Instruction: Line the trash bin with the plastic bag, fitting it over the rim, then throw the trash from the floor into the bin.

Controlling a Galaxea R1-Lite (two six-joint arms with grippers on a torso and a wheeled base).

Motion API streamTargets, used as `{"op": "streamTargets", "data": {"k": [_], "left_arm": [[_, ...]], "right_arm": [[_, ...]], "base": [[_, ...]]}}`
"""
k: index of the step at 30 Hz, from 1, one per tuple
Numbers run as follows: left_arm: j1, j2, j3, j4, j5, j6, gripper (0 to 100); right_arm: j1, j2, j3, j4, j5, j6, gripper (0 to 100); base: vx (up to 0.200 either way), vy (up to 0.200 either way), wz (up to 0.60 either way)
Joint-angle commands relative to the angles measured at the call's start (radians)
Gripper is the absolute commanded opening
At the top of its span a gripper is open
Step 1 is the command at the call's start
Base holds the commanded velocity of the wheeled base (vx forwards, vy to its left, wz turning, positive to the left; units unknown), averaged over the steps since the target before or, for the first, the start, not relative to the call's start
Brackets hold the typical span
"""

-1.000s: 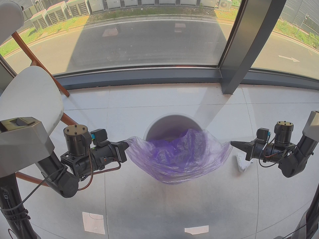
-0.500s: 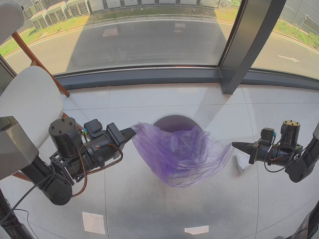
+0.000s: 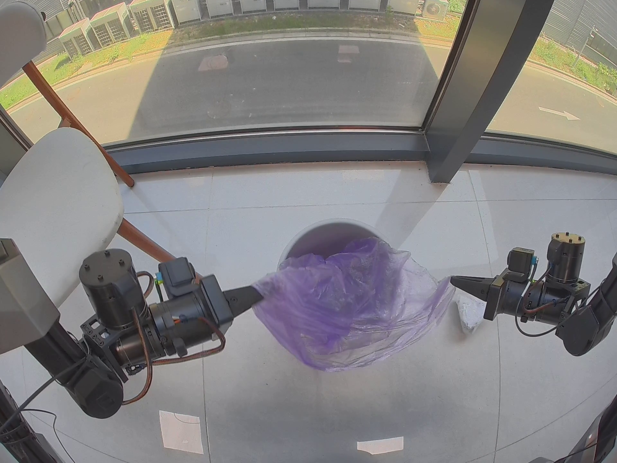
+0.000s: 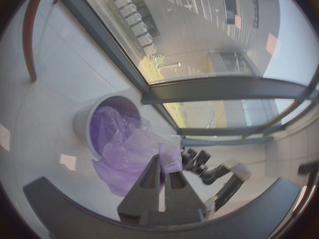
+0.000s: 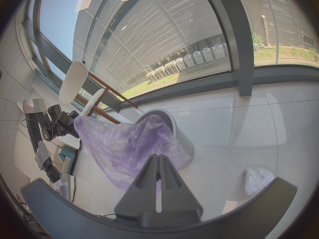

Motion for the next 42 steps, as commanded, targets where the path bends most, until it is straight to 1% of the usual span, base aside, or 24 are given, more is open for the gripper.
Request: {"op": "streamTargets", "data": {"k": [1,2,3,7,12,14,19,25,27,28,31,33,36,38,39,40,42], "left_arm": [[0.002,0.124,0.108,-0.004,-0.019,0.182,0],[0.002,0.124,0.108,-0.004,-0.019,0.182,0],[0.005,0.183,0.105,-0.004,0.030,0.265,0],[0.005,0.190,0.076,-0.003,0.055,0.263,0],[0.018,0.188,0.035,0.005,0.053,0.270,0],[0.018,0.183,0.029,0.005,0.053,0.268,0],[0.017,0.164,0.032,0.005,0.053,0.268,0],[0.015,0.119,0.061,0.005,0.061,0.271,0],[0.017,0.119,0.064,0.005,0.087,0.277,0],[0.017,0.124,0.072,0.004,0.115,0.283,0],[0.015,0.128,0.134,-0.007,0.177,0.299,0],[0.014,0.128,0.193,-0.026,0.185,0.326,0],[0.006,0.131,0.285,-0.085,0.182,0.406,0],[-0.011,0.144,0.314,-0.130,0.190,0.451,0],[-0.012,0.147,0.314,-0.133,0.190,0.454,0],[-0.021,0.176,0.317,-0.145,0.199,0.483,0],[-0.026,0.185,0.315,-0.145,0.227,0.510,0]], "right_arm": [[0.008,0.018,-0.015,0.001,-0.002,0.000,0],[0.008,0.018,-0.015,0.001,-0.002,0.000,0],[0.005,0.035,-0.056,0.002,-0.002,0.000,0],[0.000,0.045,-0.105,0.011,-0.002,0.001,0],[-0.003,0.030,-0.153,0.120,-0.002,0.003,0],[-0.003,0.027,-0.166,0.140,-0.002,0.001,0],[-0.001,0.028,-0.174,0.143,-0.002,0.001,0],[-0.004,0.030,-0.140,0.145,-0.002,0.001,0],[-0.011,0.032,-0.139,0.145,-0.002,0.001,0],[-0.015,0.033,-0.134,0.145,-0.002,0.001,0],[-0.029,0.030,-0.097,0.143,-0.002,0.000,0],[-0.032,0.022,-0.062,0.142,-0.002,-0.003,0],[-0.027,0.007,0.013,0.125,-0.002,-0.014,0],[-0.023,-0.002,0.041,0.123,-0.005,-0.015,0],[-0.023,-0.002,0.042,0.123,-0.005,-0.015,0],[-0.021,-0.007,0.058,0.125,-0.025,-0.017,0],[-0.026,0.001,0.068,0.125,-0.057,-0.017,0]], "base": [[0.000,0.000,0.00],[0.000,0.000,0.00],[0.000,0.000,0.00],[0.000,0.000,0.00],[0.200,0.000,0.00],[0.200,0.000,0.00],[0.200,0.000,0.00],[0.200,0.000,0.00],[0.000,0.000,0.00],[0.000,0.000,0.00],[0.000,0.000,0.00],[0.000,0.000,0.00],[0.000,0.000,0.00],[0.000,0.000,0.00],[0.000,0.000,0.00],[0.000,0.000,0.00],[0.000,0.000,0.00]]}}
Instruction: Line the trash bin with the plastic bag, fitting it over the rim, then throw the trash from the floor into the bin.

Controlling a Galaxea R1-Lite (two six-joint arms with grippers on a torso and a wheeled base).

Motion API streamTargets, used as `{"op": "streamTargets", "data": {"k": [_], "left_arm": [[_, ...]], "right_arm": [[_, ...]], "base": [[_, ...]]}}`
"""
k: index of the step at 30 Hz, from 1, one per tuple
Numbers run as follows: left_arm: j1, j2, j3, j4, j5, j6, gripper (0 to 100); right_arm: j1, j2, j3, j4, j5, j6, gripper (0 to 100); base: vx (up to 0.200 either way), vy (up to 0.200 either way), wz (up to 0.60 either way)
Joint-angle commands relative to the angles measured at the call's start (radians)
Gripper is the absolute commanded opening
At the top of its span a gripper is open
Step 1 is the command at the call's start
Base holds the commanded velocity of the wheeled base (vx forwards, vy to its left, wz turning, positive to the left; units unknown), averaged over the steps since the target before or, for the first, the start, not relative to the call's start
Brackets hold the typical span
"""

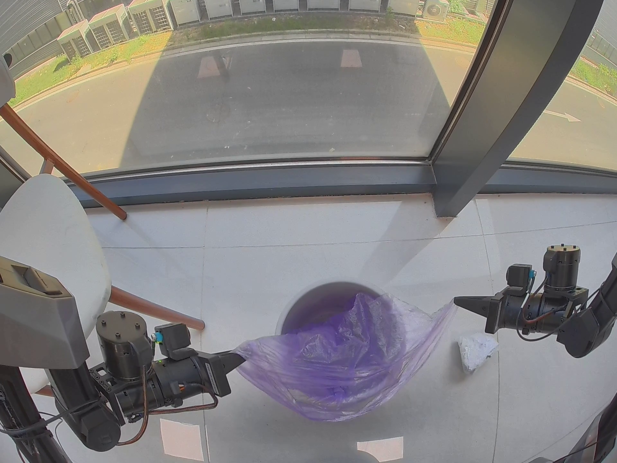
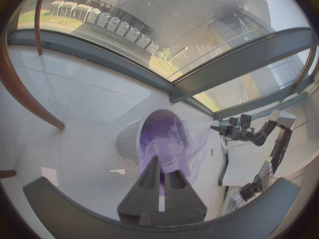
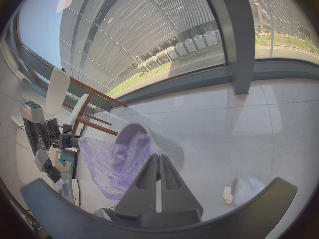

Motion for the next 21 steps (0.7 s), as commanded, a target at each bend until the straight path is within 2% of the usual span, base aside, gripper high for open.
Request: {"op": "streamTargets", "data": {"k": [1,2,3,8,10,12,15,17,21], "left_arm": [[-0.025,0.047,0.032,-0.020,0.037,0.045,0],[-0.034,0.050,0.034,-0.020,0.046,0.050,0],[-0.044,0.049,0.035,-0.020,0.054,0.051,0],[-0.050,0.049,0.046,-0.020,0.080,0.053,0],[-0.048,0.050,0.044,-0.020,0.123,0.053,0],[-0.045,0.050,0.040,-0.020,0.158,0.053,0],[-0.045,0.049,0.040,-0.020,0.195,0.051,0],[-0.048,0.043,0.046,-0.020,0.221,0.051,0],[-0.048,0.020,0.060,-0.020,0.261,0.051,0]], "right_arm": [[-0.004,-0.010,0.050,-0.002,-0.039,-0.002,0],[-0.007,-0.010,0.050,-0.002,-0.043,-0.002,0],[-0.012,-0.015,0.053,0.007,-0.043,-0.001,100],[-0.039,-0.030,0.112,-0.001,-0.066,0.011,100],[-0.082,-0.084,0.166,0.002,-0.068,0.031,100],[-0.111,-0.128,0.201,0.008,-0.066,0.064,100],[-0.110,-0.216,0.249,0.012,-0.066,0.130,100],[-0.056,-0.337,0.306,0.022,-0.066,0.220,100],[0.154,-0.489,0.316,0.143,-0.072,0.341,100]], "base": [[0.000,0.000,0.00],[0.000,0.000,0.00],[0.000,0.000,0.00],[0.000,0.000,0.00],[0.000,0.000,0.00],[0.000,0.000,0.00],[0.000,0.000,0.00],[0.000,0.000,0.00],[0.000,0.000,0.00]]}}
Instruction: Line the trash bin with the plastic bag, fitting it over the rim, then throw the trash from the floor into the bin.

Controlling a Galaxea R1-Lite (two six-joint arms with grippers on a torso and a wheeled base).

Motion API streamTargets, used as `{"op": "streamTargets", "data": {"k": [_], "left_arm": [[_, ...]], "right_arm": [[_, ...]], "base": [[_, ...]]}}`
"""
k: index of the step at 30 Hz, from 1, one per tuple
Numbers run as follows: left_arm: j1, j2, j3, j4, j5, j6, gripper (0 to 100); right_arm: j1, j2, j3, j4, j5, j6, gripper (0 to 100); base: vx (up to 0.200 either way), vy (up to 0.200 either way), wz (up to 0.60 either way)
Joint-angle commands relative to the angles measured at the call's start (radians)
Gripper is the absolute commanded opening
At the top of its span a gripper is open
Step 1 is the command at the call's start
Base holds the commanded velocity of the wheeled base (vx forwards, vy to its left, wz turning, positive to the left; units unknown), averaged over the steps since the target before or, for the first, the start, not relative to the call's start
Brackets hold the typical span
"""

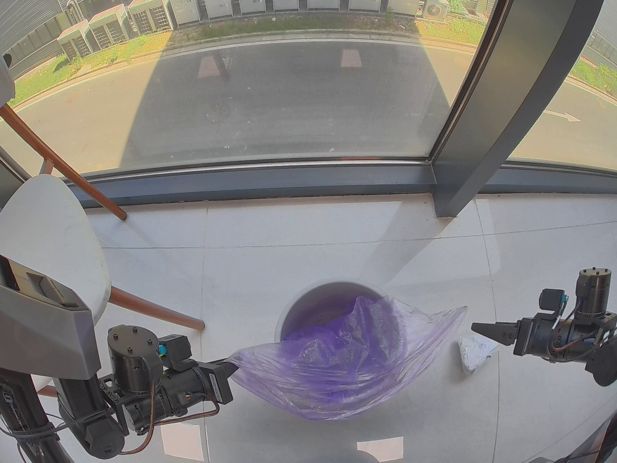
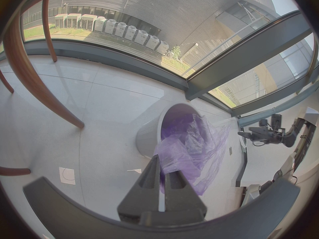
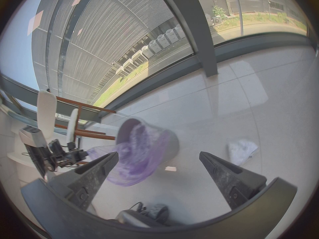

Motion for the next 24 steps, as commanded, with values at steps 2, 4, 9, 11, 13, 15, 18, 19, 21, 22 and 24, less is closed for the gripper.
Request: {"op": "streamTargets", "data": {"k": [2,4,9,11,13,15,18,19,21,22,24], "left_arm": [[-0.001,-0.037,0.024,-0.018,0.065,-0.002,0],[-0.003,-0.040,0.033,-0.018,0.068,-0.003,0],[-0.017,-0.042,0.041,-0.018,0.073,-0.002,0],[-0.020,-0.044,0.039,-0.018,0.073,0.001,0],[-0.028,-0.044,0.035,-0.018,0.076,0.001,0],[-0.040,-0.044,0.033,-0.018,0.099,0.001,0],[-0.054,-0.044,0.032,-0.018,0.145,0.000,0],[-0.057,-0.044,0.032,-0.018,0.157,-0.002,0],[-0.060,-0.044,0.030,-0.018,0.167,-0.003,0],[-0.060,-0.044,0.030,-0.018,0.167,-0.003,0],[-0.060,-0.045,0.021,-0.018,0.168,-0.003,0]], "right_arm": [[0.304,-0.293,0.026,0.196,-0.006,0.181,100],[0.370,-0.285,-0.049,0.285,-0.014,0.189,100],[0.501,-0.150,-0.237,0.440,-0.068,0.255,100],[0.545,-0.069,-0.283,0.439,-0.083,0.311,100],[0.570,-0.023,-0.306,0.439,-0.088,0.337,100],[0.599,0.023,-0.325,0.439,-0.086,0.347,100],[0.619,0.083,-0.331,0.428,-0.085,0.343,100],[0.623,0.114,-0.331,0.403,-0.085,0.343,100],[0.623,0.181,-0.328,0.340,-0.088,0.343,100],[0.620,0.218,-0.328,0.293,-0.094,0.343,100],[0.619,0.276,-0.322,0.201,-0.109,0.345,100]], "base": [[0.000,0.000,0.00],[0.000,0.000,0.00],[0.000,0.000,0.00],[0.000,0.000,0.00],[0.000,0.000,0.00],[0.000,0.000,0.00],[0.000,0.000,0.00],[0.000,0.000,0.00],[0.000,0.000,0.00],[0.000,0.000,0.00],[0.000,0.000,0.00]]}}
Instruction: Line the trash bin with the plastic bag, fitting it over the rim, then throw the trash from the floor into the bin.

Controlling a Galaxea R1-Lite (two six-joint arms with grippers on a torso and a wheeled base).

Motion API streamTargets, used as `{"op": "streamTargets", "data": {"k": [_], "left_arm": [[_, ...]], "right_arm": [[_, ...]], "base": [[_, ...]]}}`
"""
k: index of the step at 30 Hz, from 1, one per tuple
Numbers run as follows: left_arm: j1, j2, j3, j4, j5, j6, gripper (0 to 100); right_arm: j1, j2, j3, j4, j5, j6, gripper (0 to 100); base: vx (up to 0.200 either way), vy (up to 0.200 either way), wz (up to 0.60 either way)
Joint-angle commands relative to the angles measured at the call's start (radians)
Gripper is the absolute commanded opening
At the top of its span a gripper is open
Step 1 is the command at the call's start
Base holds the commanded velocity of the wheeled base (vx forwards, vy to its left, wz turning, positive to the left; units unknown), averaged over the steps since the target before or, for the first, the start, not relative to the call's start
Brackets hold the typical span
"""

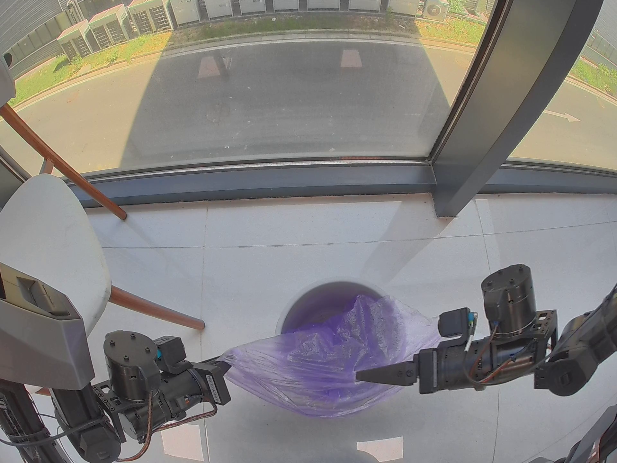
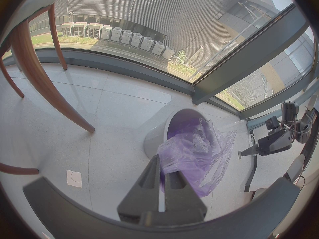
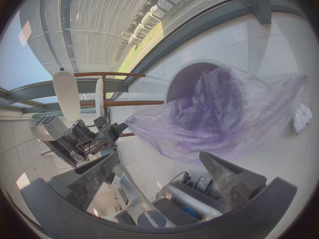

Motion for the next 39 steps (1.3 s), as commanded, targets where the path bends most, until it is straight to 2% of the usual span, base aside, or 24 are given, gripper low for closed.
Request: {"op": "streamTargets", "data": {"k": [1,4,9,14,17,18,22,27,30,39], "left_arm": [[-0.011,-0.003,-0.019,-0.018,0.021,-0.002,0],[-0.011,-0.005,-0.042,-0.018,0.025,-0.002,0],[-0.015,-0.008,-0.065,-0.018,0.039,0.002,0],[-0.023,-0.009,-0.111,-0.018,0.111,-0.007,0],[-0.027,-0.005,-0.089,-0.018,0.114,-0.006,0],[-0.027,-0.003,-0.091,-0.018,0.114,-0.006,100],[-0.043,-0.008,-0.108,-0.018,0.119,-0.013,100],[-0.044,-0.009,-0.108,-0.018,0.120,-0.012,100],[-0.044,-0.011,-0.104,-0.018,0.120,-0.012,100],[-0.046,-0.029,-0.098,-0.018,0.143,-0.013,100]], "right_arm": [[0.018,0.219,-0.002,-0.159,-0.032,0.010,100],[0.024,0.258,0.014,-0.215,-0.052,0.010,100],[0.025,0.258,0.036,-0.210,-0.052,0.010,100],[0.024,0.273,0.039,-0.208,-0.086,0.013,100],[0.024,0.308,0.037,-0.219,-0.094,0.013,100],[0.024,0.318,0.034,-0.219,-0.094,0.012,100],[0.027,0.324,0.007,-0.219,-0.095,0.020,100],[0.030,0.334,-0.021,-0.219,-0.112,0.081,100],[0.019,0.357,-0.053,-0.219,-0.144,0.086,100],[-0.005,0.388,-0.082,-0.219,-0.183,0.083,100]], "base": [[0.000,0.000,0.00],[0.000,0.000,0.00],[0.000,0.000,0.00],[0.000,0.000,0.00],[0.000,0.000,0.00],[0.000,0.000,0.00],[0.000,0.000,0.00],[0.000,0.000,0.00],[0.000,0.000,0.00],[0.000,0.000,0.00]]}}
